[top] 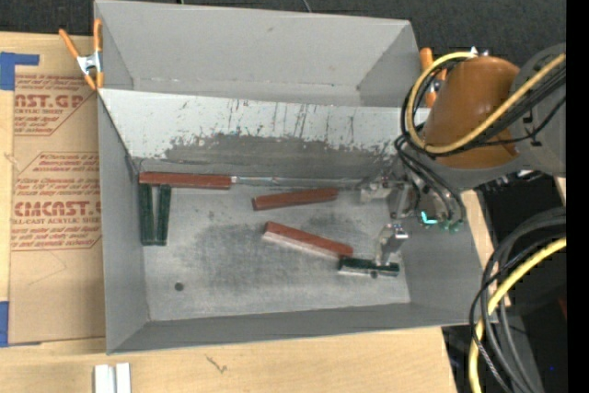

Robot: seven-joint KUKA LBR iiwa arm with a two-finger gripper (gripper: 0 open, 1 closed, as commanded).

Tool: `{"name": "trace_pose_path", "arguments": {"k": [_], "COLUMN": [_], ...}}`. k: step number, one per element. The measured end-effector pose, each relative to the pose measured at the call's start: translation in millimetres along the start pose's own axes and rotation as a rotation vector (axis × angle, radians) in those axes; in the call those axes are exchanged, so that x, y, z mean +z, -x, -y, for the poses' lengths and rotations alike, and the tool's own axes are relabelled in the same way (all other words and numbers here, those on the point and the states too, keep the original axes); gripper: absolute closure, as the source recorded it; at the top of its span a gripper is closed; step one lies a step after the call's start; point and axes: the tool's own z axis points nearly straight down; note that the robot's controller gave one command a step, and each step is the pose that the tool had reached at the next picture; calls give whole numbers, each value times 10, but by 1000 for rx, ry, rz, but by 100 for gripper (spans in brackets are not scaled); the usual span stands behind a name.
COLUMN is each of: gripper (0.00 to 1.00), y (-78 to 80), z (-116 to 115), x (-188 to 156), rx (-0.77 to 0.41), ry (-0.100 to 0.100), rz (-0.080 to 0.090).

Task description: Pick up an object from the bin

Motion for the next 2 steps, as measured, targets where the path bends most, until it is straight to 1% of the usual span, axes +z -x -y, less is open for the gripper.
{"name": "trace_pose_path", "arguments": {"k": [1, 2], "gripper": [0, 0], "y": [20, 9], "z": [-2, -417], "x": [-36, 594], "rx": [-1, 107], "ry": [-1, 0], "rz": [7, 11]}}
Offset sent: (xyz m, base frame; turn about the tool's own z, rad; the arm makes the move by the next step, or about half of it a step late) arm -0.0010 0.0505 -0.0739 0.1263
